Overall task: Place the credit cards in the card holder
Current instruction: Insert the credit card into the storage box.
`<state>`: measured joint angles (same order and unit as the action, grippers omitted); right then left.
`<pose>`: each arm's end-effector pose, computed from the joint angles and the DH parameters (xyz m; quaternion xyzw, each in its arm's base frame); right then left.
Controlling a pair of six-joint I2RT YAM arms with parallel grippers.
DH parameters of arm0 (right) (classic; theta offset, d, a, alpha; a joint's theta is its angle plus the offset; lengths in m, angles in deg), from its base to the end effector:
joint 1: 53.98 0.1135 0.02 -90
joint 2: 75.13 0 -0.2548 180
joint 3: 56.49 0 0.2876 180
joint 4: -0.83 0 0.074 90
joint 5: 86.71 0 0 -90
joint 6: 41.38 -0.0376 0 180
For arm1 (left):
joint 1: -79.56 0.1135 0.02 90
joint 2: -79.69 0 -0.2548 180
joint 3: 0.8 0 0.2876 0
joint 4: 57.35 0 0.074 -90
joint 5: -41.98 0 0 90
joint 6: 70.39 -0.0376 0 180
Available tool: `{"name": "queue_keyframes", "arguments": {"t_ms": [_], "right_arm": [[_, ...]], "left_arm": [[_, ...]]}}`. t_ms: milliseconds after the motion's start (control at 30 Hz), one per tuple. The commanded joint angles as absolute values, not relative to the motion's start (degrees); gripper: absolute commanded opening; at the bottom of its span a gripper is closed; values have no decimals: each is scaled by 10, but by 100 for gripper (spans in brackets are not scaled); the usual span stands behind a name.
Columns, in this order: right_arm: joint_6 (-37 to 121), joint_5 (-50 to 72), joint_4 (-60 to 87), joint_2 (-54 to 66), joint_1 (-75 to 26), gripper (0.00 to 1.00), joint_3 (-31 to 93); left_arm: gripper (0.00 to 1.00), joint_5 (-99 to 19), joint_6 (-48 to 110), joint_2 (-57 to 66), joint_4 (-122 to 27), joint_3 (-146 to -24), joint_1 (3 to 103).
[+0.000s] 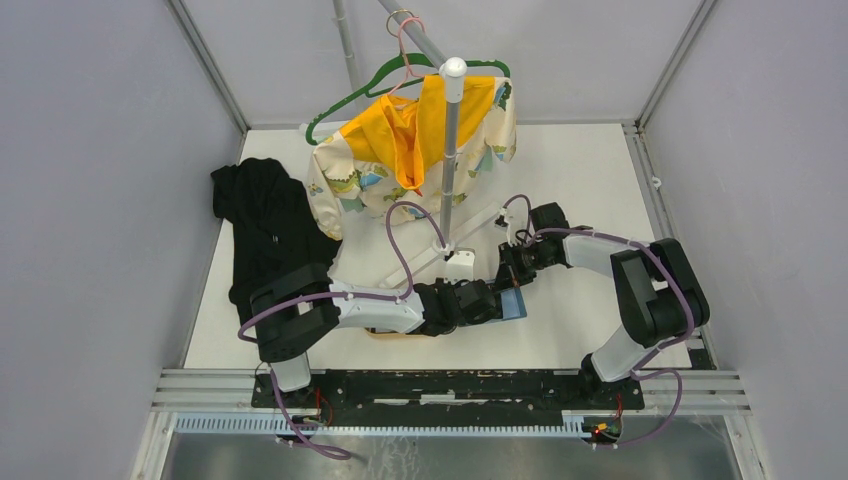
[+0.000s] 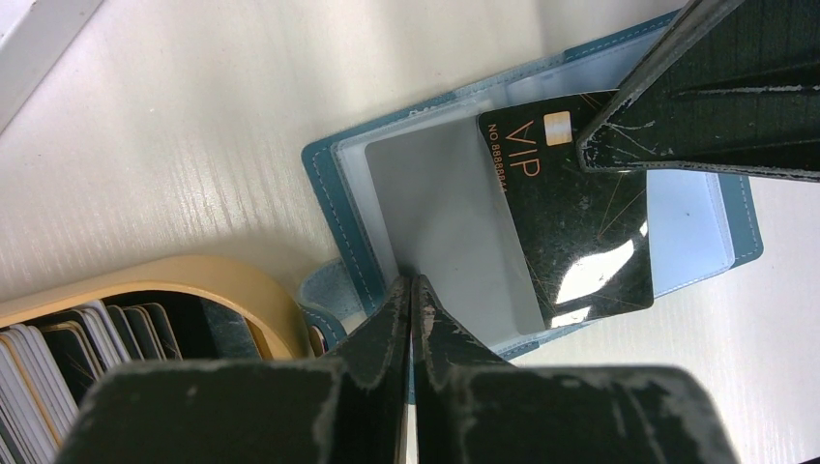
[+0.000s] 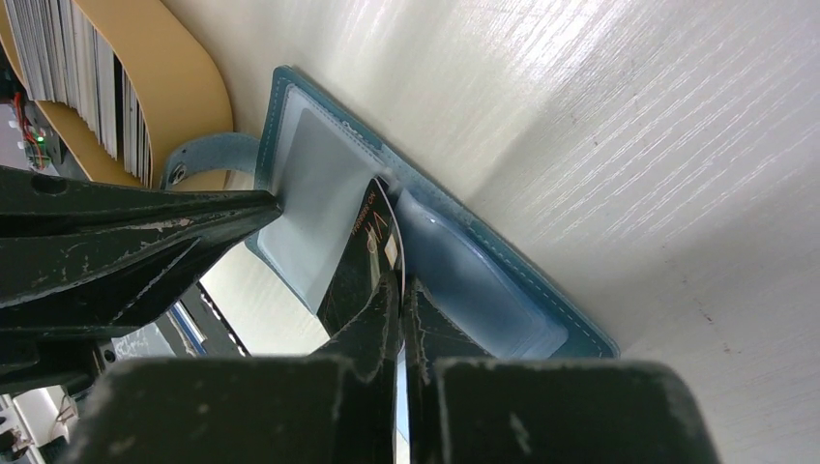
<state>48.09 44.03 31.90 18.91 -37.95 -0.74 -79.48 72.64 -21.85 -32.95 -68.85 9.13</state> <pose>0.2814 0.1064 0.0935 -0.1862 0.9055 0.3631 0.1169 0.1415 -0.3394 0.1146 0.0658 0.9257 -0.1111 0.3555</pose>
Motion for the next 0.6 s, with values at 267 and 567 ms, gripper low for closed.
{"name": "queue_keyframes", "arguments": {"t_ms": [267, 567], "right_arm": [[514, 333, 343, 181, -376, 0, -10], [502, 325, 343, 187, -362, 0, -4]], "left_arm": [[6, -800, 715, -243, -331, -690, 100], [6, -799, 709, -247, -332, -694, 103]]}}
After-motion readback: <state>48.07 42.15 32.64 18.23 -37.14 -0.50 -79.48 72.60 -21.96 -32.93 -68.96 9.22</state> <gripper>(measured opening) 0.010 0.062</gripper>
